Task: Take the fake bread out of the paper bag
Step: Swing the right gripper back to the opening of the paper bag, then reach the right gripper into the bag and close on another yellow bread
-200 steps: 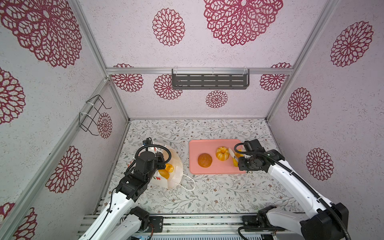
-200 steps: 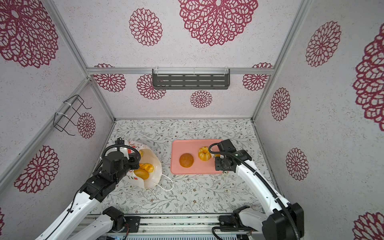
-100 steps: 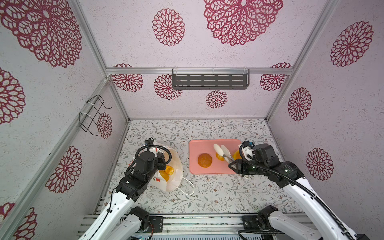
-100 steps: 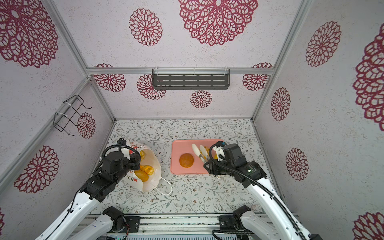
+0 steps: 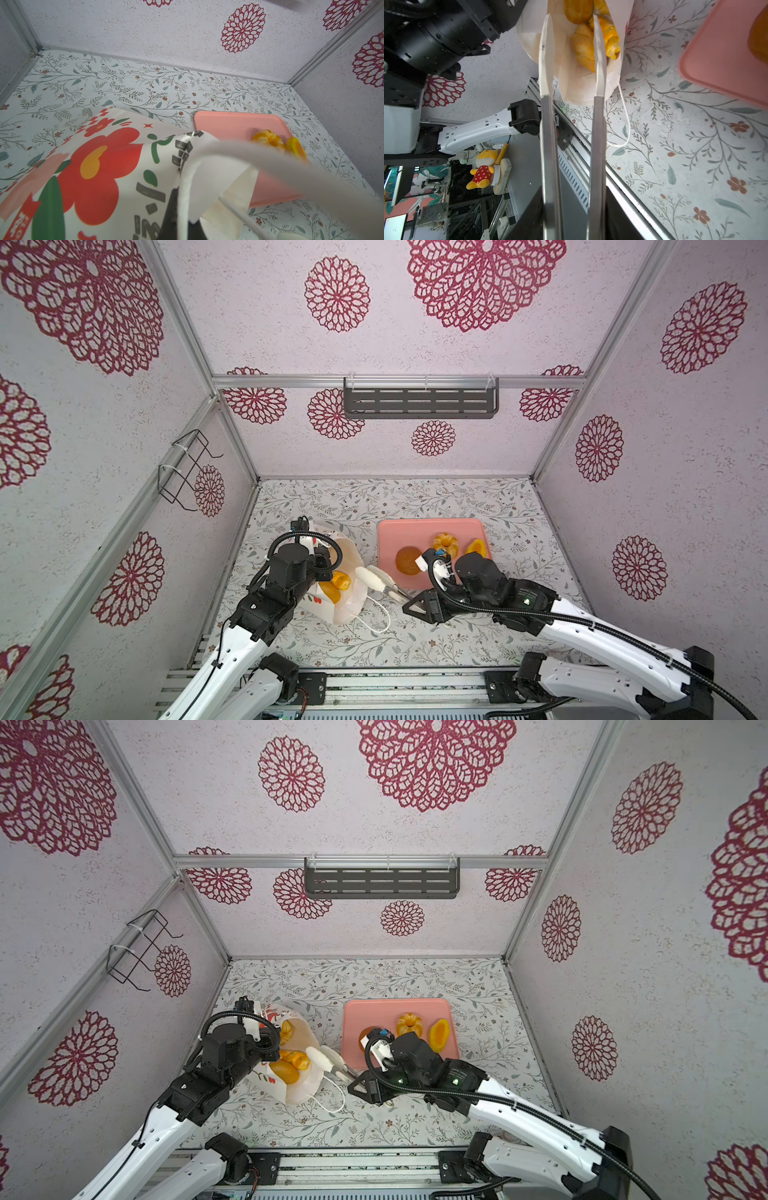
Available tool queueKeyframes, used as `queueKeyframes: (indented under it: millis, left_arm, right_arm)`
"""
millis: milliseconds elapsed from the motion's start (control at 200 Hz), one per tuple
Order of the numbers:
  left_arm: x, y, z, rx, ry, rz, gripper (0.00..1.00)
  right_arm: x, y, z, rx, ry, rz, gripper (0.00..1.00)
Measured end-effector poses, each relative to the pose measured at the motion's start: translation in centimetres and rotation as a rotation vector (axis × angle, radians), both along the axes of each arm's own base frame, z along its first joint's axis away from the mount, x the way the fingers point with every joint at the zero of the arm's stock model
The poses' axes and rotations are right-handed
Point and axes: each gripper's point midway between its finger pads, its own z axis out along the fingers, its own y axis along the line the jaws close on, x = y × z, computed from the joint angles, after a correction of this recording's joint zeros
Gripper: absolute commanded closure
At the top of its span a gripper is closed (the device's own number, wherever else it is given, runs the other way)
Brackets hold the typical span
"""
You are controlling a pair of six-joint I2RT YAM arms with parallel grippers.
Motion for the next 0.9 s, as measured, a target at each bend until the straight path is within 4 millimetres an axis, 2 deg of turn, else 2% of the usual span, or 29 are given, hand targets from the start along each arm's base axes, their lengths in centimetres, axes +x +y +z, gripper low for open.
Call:
queueKeyframes:
  millis: [165,370,560,696,901]
  left_arm:
    - [0.0,-0.3,-0.3,-0.001,0.012,-0.015,1.00]
    - [0.0,-0.7,-0.6,-0.003,0.030,-0.034,1.00]
    - [0.2,-1.1,-0.1,-0.008,0.035,-0.051,1.00]
    - [0.3,-1.5,0.0,-0.014,0.041,-0.067,1.00]
    - [0.4,-2.0,-0.3,-0.016,0.057,-0.083,1.00]
  right_arm:
    - [0.6,1.9,-2.2,-0.049,0.032,0.035,0.58]
    - [1.6,3.8,-3.3,-0.071,0.025,0.063,0.59]
    - [3.2,5.3,-3.9,-0.148,-0.022,0.084,0.59]
    - [4.3,5.6,-4.4,-0.226,-0.081,0.100,0.59]
    - [4.9,5.2,-5.5,-0.343,-0.156,0.144,0.59]
